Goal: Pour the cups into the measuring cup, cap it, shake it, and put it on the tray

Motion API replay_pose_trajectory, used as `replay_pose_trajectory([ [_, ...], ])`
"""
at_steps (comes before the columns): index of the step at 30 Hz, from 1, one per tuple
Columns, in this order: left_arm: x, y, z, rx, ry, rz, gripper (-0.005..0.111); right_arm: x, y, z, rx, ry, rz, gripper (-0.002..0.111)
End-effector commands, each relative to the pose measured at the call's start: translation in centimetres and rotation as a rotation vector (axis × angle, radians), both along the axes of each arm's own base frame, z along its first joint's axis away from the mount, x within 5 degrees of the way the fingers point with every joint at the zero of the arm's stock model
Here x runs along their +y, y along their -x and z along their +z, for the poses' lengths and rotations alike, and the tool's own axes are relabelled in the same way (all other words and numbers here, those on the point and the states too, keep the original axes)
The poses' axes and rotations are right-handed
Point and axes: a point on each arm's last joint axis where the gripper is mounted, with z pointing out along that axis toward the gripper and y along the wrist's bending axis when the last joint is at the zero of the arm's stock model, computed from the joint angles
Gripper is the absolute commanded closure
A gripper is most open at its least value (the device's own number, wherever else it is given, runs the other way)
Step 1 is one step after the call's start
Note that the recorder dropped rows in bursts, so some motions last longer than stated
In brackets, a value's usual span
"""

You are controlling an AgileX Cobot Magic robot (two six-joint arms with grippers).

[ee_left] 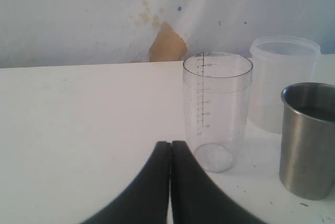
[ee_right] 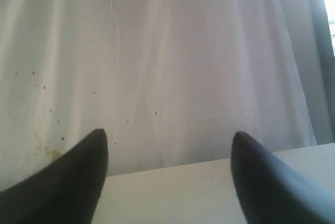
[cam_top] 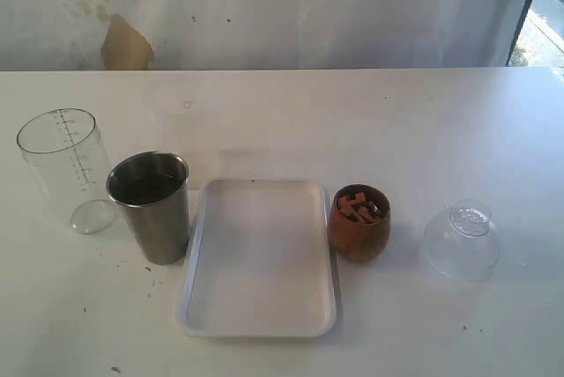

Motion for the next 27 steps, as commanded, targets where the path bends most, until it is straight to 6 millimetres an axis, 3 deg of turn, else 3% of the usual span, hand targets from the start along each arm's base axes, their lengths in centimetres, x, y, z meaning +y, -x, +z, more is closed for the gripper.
replay_pose_trajectory([
  [1,-0.1,0.0,-0.1,0.000,0.007,-0.008,0.106,0.0,-0.4,-0.1,0.031,-0.009,0.003,0.043],
  [4,0.0,0.0,0.2,-0.042,-0.009,-0.005,0.106,0.0,-0.5,-0.2,0.039,-0.016,0.005,0.043],
  [10,0.5,0.1,3.1,-0.342,0.426,0.036,0.106,0.0,-0.5,-0.2,0.039,-0.023,0.007,0.043],
  [14,0.8,0.4,4.2,-0.472,0.543,0.036,0.106,0.0,-0.5,-0.2,0.039,-0.023,0.007,0.043],
  [17,0.8,0.4,4.1,-0.456,0.601,0.030,0.106,0.0,-0.5,-0.1,0.036,-0.023,0.008,0.043],
  [21,0.3,-0.4,4.7,-0.285,0.559,0.033,0.104,0.0,-0.5,-0.1,0.036,-0.023,0.008,0.043],
  [24,0.3,-1.5,5.9,-0.241,0.548,0.046,0.085,0.0,-0.5,-0.1,0.036,-0.023,0.008,0.043],
  [26,0.3,-1.9,7.0,-0.240,0.548,0.047,0.059,0.0,-0.5,-0.1,0.036,-0.023,0.008,0.043],
  [27,0.3,-2.2,7.6,-0.237,0.548,0.048,0.040,0.0,-0.5,-0.1,0.036,-0.023,0.008,0.043],
])
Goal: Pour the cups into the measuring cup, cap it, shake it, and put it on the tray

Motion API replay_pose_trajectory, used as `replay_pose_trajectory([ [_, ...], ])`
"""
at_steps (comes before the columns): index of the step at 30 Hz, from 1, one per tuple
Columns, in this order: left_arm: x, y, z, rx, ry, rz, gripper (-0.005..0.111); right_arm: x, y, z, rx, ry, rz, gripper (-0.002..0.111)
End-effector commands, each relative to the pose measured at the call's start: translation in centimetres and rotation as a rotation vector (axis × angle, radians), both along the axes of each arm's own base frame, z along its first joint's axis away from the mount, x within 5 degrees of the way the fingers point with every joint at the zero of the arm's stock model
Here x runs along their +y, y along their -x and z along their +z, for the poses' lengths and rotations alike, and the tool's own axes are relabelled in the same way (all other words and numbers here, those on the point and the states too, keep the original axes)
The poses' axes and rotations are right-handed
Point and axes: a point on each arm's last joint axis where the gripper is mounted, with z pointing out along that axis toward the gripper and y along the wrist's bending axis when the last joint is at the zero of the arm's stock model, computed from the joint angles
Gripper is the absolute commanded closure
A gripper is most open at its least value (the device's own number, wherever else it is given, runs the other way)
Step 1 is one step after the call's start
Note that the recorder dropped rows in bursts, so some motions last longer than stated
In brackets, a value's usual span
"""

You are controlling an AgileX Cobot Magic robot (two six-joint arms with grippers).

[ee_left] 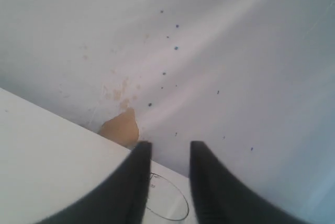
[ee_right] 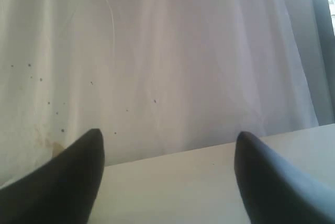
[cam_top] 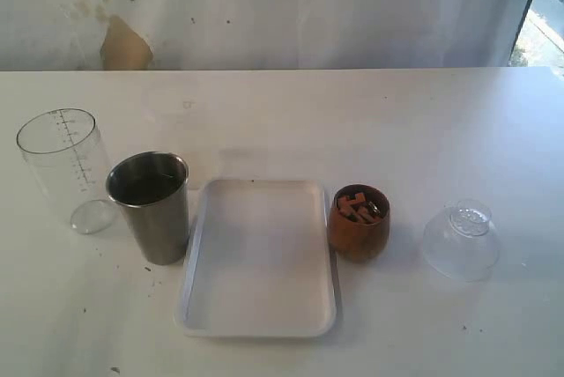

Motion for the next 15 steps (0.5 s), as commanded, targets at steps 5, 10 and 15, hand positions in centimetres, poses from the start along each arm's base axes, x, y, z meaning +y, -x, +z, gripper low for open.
replay_pose_trajectory([
  [5,-0.4,-2.7,5.8,0.096,-0.022,-0.036,0.004,0.0,0.0,0.1,-0.007,0.007,0.000,0.043],
  [10,-0.7,-6.5,9.7,0.262,-0.128,-0.062,0.009,0.0,0.0,0.1,-0.007,0.007,0.000,0.043],
  [15,-1.1,-12.6,11.9,0.603,-0.166,-0.123,0.010,0.0,0.0,0.1,-0.005,0.007,0.000,0.043],
])
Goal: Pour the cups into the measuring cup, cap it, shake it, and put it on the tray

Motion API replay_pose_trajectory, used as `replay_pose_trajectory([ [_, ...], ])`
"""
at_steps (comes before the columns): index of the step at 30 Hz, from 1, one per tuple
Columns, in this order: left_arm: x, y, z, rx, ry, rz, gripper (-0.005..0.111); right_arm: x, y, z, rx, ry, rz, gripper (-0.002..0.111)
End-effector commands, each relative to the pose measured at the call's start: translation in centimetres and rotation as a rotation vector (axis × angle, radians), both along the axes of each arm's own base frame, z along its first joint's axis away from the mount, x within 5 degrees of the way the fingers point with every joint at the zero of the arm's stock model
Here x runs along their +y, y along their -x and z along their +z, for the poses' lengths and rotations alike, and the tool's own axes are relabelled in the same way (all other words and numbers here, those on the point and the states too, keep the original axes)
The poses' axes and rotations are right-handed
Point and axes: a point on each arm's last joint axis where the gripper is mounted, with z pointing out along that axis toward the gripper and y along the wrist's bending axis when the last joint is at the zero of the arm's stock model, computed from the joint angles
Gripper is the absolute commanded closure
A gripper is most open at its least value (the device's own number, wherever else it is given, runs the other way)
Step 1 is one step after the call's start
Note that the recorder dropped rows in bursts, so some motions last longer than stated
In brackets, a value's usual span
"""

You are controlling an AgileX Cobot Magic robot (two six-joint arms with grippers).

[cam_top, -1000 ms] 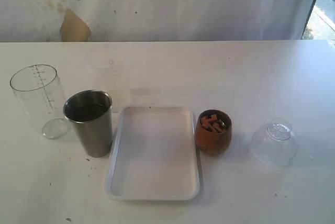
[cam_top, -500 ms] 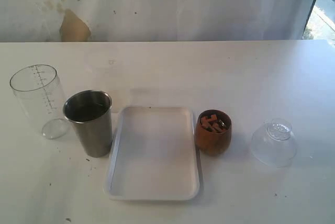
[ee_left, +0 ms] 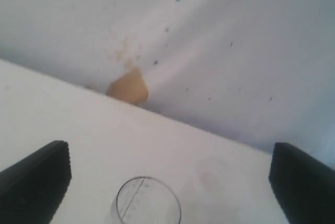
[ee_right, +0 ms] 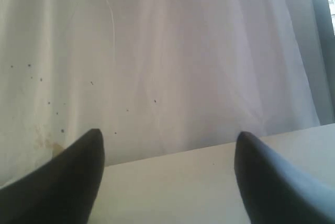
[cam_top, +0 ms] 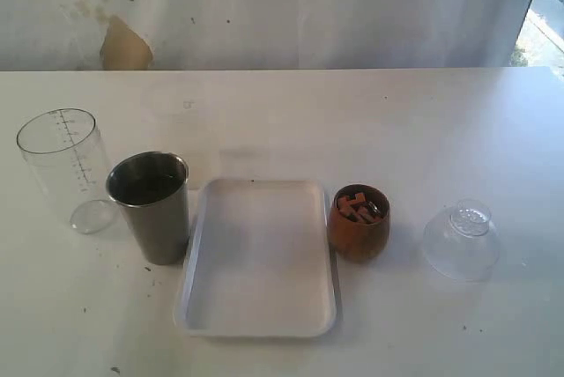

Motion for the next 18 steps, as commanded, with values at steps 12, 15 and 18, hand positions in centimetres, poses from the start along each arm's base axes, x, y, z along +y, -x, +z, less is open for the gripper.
replay_pose_trajectory([
  [12,-0.6,-13.6,-0.8,0.866,-0.228,-0.207,0.010,0.0,0.0,0.1,-0.005,0.010,-0.001,0.043],
  [15,-0.7,-14.8,-2.8,0.975,-0.259,-0.260,0.010,0.0,0.0,0.1,-0.005,0.010,-0.001,0.043],
  [18,-0.7,-16.1,-4.5,1.019,-0.289,-0.288,0.010,0.0,0.0,0.1,-0.005,0.010,-0.001,0.043],
])
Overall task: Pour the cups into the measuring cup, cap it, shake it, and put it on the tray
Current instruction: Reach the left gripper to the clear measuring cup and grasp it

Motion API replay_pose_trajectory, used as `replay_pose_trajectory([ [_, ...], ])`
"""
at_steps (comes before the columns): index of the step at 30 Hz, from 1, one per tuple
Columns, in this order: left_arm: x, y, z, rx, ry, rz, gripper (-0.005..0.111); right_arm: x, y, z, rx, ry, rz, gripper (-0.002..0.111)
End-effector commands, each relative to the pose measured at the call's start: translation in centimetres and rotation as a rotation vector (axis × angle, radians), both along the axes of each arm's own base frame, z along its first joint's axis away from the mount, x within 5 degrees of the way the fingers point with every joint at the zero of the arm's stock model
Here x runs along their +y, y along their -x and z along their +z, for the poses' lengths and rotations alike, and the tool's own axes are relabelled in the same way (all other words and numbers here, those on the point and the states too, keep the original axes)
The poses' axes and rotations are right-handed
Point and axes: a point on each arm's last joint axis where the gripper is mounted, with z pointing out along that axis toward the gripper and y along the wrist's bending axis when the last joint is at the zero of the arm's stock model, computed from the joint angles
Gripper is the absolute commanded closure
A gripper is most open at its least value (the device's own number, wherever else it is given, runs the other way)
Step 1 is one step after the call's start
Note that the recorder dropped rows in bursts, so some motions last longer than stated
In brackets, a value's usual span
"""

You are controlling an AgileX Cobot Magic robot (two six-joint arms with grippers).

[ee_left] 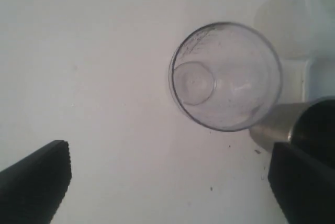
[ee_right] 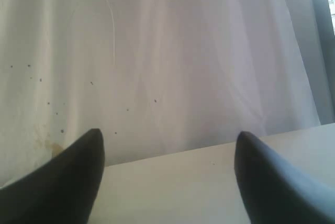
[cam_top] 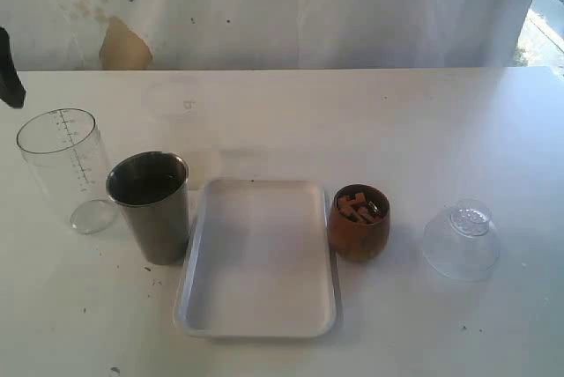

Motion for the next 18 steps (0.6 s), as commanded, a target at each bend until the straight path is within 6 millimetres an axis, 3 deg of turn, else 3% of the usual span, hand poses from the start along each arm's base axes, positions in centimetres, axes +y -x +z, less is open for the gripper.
replay_pose_trajectory([
  [1,-0.2,-1.6,-2.1,0.071,-0.016,-0.066,0.010,0.0,0.0,0.1,-0.005,0.010,-0.001,0.043],
  [10,-0.6,-4.3,-3.7,-0.043,0.013,-0.111,0.010,0.0,-0.1,0.1,-0.003,0.010,-0.001,0.043],
  [18,-0.6,-5.8,-6.7,0.031,-0.001,-0.115,0.010,0.0,-0.1,0.1,-0.003,0.010,-0.001,0.043],
])
